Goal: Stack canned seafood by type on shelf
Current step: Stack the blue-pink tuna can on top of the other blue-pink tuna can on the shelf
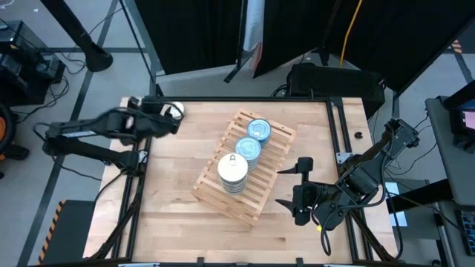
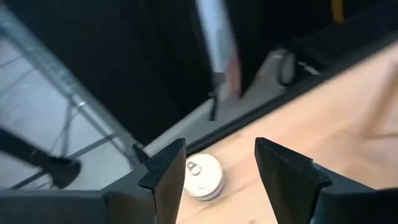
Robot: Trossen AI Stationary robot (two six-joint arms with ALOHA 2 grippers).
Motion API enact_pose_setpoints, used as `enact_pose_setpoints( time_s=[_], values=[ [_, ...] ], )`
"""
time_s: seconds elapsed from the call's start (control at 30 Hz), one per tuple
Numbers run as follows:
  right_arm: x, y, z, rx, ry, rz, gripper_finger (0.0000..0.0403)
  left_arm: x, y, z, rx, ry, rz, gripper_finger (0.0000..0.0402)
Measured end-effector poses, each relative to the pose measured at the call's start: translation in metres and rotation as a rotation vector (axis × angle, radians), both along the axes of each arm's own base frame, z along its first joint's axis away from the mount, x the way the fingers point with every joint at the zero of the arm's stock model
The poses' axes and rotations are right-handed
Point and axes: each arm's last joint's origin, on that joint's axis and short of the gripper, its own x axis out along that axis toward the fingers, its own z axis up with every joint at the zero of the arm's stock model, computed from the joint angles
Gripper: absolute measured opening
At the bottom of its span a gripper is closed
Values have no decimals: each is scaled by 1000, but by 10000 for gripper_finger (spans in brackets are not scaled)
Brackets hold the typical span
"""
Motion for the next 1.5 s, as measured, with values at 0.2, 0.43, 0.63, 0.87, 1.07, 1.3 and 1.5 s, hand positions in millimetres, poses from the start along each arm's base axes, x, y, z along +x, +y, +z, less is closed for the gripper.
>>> enact_pose_setpoints(
  time_s=[0.2,0.43,0.63,0.87,1.07,1.3,1.5],
  values=[
    [1,0,1,-15,-12,-4,396,10,8,-57,-12,87,112,198],
    [5,-1,4,-53,-37,6,396,21,30,-88,-189,40,212,143],
    [10,-4,6,-57,-53,9,396,19,61,-101,-265,118,292,38],
    [10,-5,6,-73,-41,15,396,23,89,-117,-389,151,313,11],
    [9,-5,6,-71,-42,14,396,34,109,-142,-455,228,332,12],
    [9,-5,5,-51,-39,3,396,44,125,-170,-500,308,340,13],
    [8,-6,3,-26,-31,-20,396,49,134,-183,-478,322,367,13]
  ],
)
